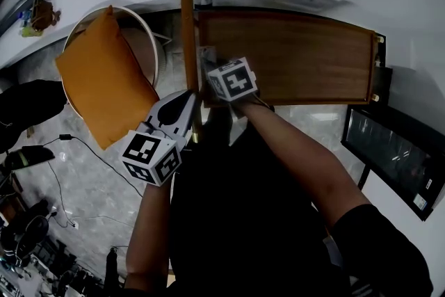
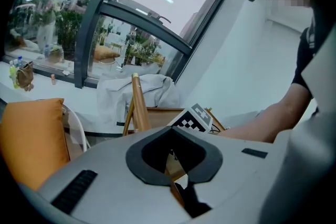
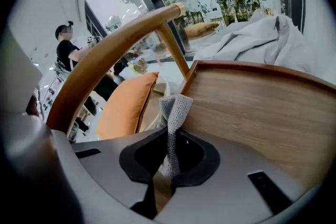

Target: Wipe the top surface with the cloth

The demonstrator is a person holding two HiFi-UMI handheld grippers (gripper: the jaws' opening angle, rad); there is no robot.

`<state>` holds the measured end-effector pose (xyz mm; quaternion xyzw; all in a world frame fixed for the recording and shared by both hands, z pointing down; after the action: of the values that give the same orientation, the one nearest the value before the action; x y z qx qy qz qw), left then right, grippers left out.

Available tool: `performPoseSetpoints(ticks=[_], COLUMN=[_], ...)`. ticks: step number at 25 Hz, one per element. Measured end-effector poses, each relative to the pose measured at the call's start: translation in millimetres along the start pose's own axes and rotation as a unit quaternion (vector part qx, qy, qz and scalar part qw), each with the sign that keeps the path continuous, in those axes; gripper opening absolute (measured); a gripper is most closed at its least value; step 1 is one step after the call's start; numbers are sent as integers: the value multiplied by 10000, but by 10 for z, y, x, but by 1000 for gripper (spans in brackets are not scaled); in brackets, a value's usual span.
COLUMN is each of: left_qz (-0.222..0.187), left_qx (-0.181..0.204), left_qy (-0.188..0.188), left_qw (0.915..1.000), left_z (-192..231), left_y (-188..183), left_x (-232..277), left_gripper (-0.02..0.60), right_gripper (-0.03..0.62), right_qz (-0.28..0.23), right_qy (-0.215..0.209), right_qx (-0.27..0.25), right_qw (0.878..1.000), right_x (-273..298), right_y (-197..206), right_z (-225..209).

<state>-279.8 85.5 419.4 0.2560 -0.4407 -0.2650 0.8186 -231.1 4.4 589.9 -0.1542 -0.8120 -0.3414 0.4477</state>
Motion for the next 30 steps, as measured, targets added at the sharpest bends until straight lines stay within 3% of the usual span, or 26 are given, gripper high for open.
performPoseSetpoints(ticks=[12,17,30], left_qz=[119,308,568], left_qx=[175,60,299], left_qy=[109,225,746], left_qw=[9997,9993,9951], left_z=[-209,-468,-1395], left_y=[-134,-120,-132], left_x=[235,507,1380], left_gripper=[12,12,12], right_gripper=[34,34,35], right_qz=[165,183,73], right_qy=[266,422,867], right_qx=[-126,23,390], right_qw=[9994,9989,9954], right_x=[-207,-477,-1260], right_y=[133,296,760], right_z=[-364,-756,-1917])
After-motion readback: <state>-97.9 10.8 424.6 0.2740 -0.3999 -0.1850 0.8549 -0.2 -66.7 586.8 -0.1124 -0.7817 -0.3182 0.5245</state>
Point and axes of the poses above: the fingertips, and each gripper's own axes: x forward along the fingers, z to its left, y out of its underside, the point moved 3 cm from there along -x, backward along the fingers, and after that the axes turned 3 degrees about z, right-handed, at the moved point
